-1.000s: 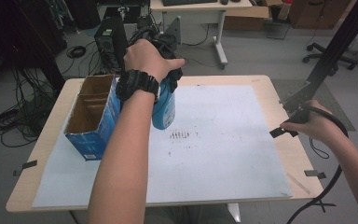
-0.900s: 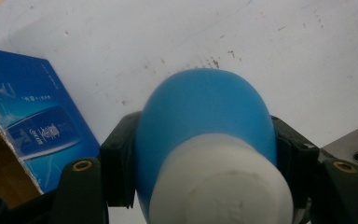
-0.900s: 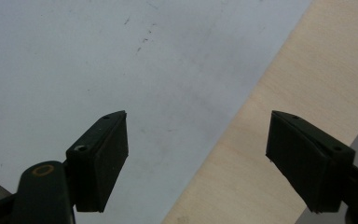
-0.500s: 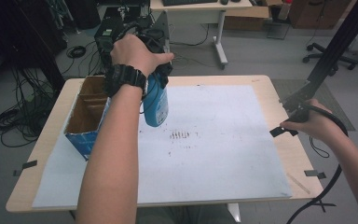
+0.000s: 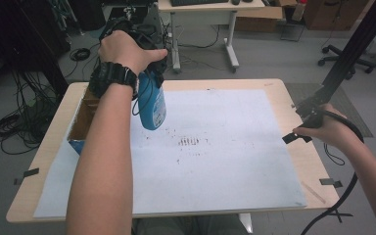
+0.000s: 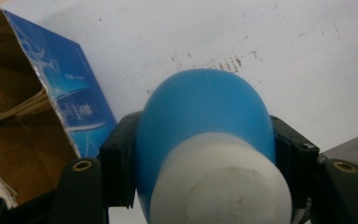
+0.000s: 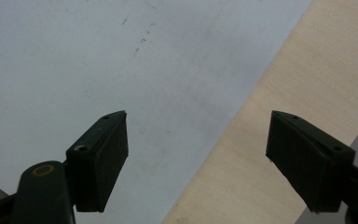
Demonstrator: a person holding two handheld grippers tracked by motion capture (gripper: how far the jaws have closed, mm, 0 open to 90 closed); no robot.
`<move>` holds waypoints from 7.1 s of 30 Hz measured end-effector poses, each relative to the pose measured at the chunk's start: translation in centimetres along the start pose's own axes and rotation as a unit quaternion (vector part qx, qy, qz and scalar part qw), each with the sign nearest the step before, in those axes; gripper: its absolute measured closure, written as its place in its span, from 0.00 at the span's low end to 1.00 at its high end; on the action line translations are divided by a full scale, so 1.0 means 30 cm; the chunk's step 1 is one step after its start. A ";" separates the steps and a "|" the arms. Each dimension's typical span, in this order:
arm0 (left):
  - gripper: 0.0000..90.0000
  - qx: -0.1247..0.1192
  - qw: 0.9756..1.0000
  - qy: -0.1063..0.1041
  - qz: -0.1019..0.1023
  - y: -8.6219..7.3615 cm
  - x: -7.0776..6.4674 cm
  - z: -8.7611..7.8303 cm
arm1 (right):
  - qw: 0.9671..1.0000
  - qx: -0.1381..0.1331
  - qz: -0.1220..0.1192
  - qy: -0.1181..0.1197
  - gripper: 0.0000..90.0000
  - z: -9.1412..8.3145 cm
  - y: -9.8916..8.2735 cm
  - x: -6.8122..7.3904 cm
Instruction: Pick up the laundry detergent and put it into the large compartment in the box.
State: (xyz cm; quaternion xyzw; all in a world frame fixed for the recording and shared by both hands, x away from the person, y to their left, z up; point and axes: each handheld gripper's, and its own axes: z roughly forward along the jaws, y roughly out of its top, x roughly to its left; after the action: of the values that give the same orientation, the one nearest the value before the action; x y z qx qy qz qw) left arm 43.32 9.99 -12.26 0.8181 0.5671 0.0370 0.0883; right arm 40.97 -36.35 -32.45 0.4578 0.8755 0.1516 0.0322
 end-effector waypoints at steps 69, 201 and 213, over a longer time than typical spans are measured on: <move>0.42 -0.047 0.985 0.062 -0.155 -0.185 0.429 -0.149 | 1.000 0.011 0.017 -0.006 0.23 0.014 0.000 -0.028; 0.42 0.042 0.987 0.052 -0.149 -0.236 0.507 0.308 | 0.999 0.032 0.013 -0.011 0.23 0.046 0.000 -0.015; 0.42 0.051 0.987 0.052 -0.145 -0.239 0.510 0.346 | 0.999 0.032 0.014 -0.012 0.23 0.043 -0.006 -0.017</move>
State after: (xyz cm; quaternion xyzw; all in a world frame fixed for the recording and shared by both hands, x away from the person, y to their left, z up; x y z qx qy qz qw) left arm 43.80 25.69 -24.38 0.7274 0.6848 0.0376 0.0211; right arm 41.37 -36.55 -33.77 0.4724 0.8730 0.1185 0.0264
